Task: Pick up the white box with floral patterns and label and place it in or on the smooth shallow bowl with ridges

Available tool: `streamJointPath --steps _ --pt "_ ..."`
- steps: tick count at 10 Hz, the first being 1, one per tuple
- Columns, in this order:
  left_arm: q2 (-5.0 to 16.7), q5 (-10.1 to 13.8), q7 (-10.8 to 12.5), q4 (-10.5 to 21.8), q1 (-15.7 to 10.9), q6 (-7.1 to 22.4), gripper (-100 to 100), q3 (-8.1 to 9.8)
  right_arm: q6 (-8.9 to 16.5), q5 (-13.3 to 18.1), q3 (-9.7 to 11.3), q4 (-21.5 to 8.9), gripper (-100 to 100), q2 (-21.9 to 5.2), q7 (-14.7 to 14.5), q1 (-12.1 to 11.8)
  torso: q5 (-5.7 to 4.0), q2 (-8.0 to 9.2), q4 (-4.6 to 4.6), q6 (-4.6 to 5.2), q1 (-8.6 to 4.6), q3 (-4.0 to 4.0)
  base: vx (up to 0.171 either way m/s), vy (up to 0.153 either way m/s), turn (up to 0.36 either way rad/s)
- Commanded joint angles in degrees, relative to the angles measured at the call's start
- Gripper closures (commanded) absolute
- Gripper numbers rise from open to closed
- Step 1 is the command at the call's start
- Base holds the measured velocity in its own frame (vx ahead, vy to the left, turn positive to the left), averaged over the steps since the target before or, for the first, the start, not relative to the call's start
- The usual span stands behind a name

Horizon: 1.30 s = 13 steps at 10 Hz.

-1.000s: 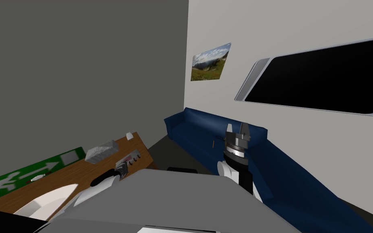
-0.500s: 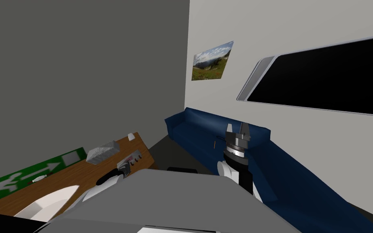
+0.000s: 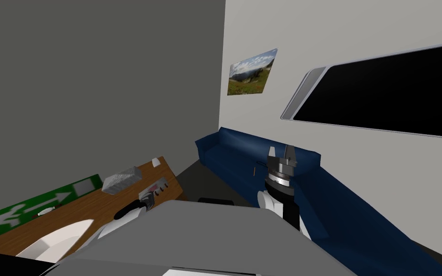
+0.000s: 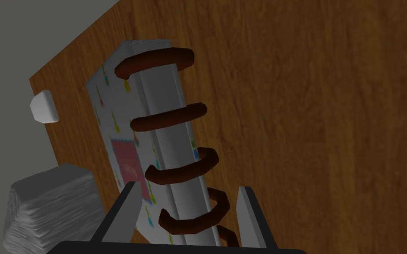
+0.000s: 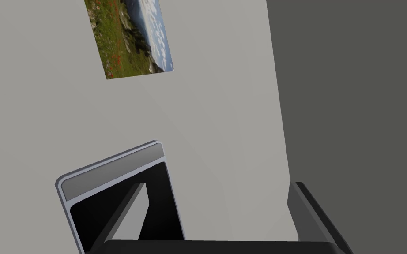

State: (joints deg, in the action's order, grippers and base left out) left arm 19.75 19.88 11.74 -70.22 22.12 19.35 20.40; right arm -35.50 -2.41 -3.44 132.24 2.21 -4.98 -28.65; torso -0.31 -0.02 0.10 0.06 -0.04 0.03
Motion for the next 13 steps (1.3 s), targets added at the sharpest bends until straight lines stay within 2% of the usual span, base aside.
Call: streamJointPath --steps 1,2,4,5,6,7,9,13 --pt "0.0 0.0 0.0 0.0 0.0 0.0 0 0.0 0.0 0.0 0.0 0.0 0 0.0 0.0 0.0 0.0 0.0 0.0 0.0 0.0 0.0 0.0 0.0 0.0" --pt "0.42 0.35 0.1 -1.82 0.96 1.07 100 0.24 0.0 0.0 0.0 0.0 0 0.0 0.0 0.0 0.0 0.0 0.0 0.0 0.01 0.0 -0.012 -0.029 -0.02" --pt "1.17 1.06 0.35 -4.37 2.37 2.78 100 0.57 0.0 0.0 0.0 0.0 0 0.0 0.0 0.0 -0.07 0.08 0.02 -0.01 -0.22 0.05 -0.021 -0.061 -0.016" --pt "0.8 0.61 0.28 -3.62 1.79 2.28 100 0.55 0.0 0.0 0.01 0.0 0 0.01 0.0 0.0 -0.11 0.12 0.02 -0.01 -0.32 0.07 -0.012 -0.034 0.004" --pt "0.86 0.68 0.31 -3.72 1.85 2.49 0 0.56 0.0 0.0 0.0 0.0 0 0.0 0.0 0.0 -0.1 0.08 0.03 -0.01 -0.23 0.05 -0.002 -0.007 0.002" --pt "1.29 0.72 0.56 -4.8 1.79 2.13 100 0.88 0.0 0.0 0.0 0.0 0 0.0 0.0 0.0 -0.1 0.05 0.03 -0.01 -0.14 0.04 -0.039 -0.104 0.023" --pt "1.95 0.81 1.06 -6.34 1.93 1.8 100 1.31 0.0 0.0 0.01 0.0 0 0.01 0.0 0.0 -0.26 0.16 0.08 0.04 -0.64 0.11 -0.027 -0.147 0.034" --pt "4.07 1.24 2.99 -11.18 3.07 1.3 100 2.55 0.0 0.0 0.02 0.0 0 0.02 0.0 0.0 -0.49 0.12 0.08 0.06 -1.33 0.1 -0.021 -0.245 0.049"
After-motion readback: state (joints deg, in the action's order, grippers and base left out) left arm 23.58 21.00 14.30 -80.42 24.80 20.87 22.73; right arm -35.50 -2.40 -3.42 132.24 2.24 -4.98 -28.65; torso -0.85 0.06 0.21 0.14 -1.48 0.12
